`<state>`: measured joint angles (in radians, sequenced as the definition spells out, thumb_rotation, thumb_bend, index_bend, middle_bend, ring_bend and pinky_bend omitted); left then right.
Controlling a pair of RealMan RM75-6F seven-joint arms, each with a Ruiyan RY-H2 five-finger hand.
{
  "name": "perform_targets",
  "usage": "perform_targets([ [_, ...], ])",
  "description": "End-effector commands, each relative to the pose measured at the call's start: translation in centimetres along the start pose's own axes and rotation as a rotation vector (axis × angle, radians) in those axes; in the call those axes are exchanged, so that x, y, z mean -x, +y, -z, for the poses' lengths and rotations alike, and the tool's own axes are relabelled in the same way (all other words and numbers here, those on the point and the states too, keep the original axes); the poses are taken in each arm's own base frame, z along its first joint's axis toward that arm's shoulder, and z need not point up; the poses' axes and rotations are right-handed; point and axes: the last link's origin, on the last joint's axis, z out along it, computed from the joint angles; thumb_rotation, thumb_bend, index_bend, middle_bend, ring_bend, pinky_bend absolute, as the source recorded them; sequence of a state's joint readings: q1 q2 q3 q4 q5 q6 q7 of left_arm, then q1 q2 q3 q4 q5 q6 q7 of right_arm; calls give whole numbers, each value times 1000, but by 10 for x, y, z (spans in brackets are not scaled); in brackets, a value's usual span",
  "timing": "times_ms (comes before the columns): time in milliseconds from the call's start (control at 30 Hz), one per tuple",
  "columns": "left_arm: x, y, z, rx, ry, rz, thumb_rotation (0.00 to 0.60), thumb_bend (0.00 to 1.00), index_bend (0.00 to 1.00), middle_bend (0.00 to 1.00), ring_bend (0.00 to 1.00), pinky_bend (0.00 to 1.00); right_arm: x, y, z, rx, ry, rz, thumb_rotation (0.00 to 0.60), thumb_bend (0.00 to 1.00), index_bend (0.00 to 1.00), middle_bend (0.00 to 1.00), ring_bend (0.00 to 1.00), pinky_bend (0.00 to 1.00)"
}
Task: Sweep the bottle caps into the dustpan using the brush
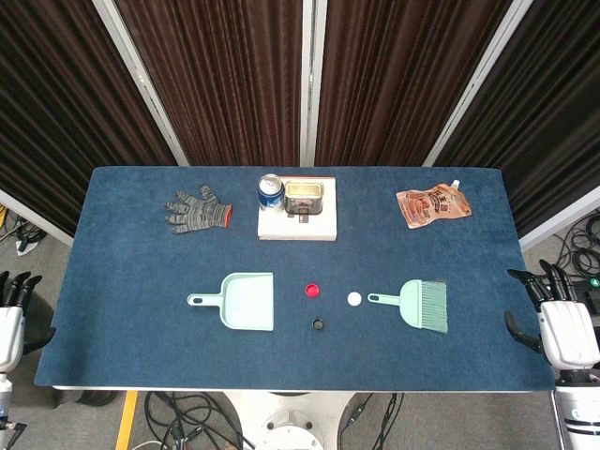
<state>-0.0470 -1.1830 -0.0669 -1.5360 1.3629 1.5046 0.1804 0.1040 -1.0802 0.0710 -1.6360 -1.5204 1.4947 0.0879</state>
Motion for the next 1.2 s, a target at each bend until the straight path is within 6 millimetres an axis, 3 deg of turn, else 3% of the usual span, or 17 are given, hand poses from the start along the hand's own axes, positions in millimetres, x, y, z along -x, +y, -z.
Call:
perform_targets([
  [33, 0, 0, 1, -2, -7, -1, 600, 156, 174, 131, 22, 39, 1, 0, 0, -4, -4, -3, 600, 296, 184, 237, 27, 63],
  [333, 3, 1, 5, -6, -25, 11, 600, 156, 174, 131, 22, 39, 7, -5, -1, -13, -43, -12, 600, 295, 183, 236, 27, 65],
  [467, 4, 2, 5, -2, -25, 18, 600, 155, 174, 131, 23, 39, 17, -18, -11, -35, -86, 1, 600, 175, 181, 244, 28, 82],
  [567, 5, 2, 5, 3, -32, 21, 600, 156, 174, 131, 23, 39, 30, -34, -23, -54, -126, 17, 600, 93, 179, 288, 54, 96],
  [767, 8, 0, 5, 0, -55, 34, 600, 156, 174, 131, 23, 39, 66, -67, -51, -104, -241, 79, 600, 87, 294, 354, 93, 144],
  [1000, 11, -1, 6, 0, -63, 42, 600, 156, 175, 131, 23, 39, 107, -99, -81, -177, -324, 283, 600, 87, 346, 374, 101, 151],
  [1200, 13, -1, 6, 5, -65, 47, 600, 156, 174, 131, 22, 39, 130, -121, -95, -235, -330, 427, 600, 88, 392, 399, 101, 151],
])
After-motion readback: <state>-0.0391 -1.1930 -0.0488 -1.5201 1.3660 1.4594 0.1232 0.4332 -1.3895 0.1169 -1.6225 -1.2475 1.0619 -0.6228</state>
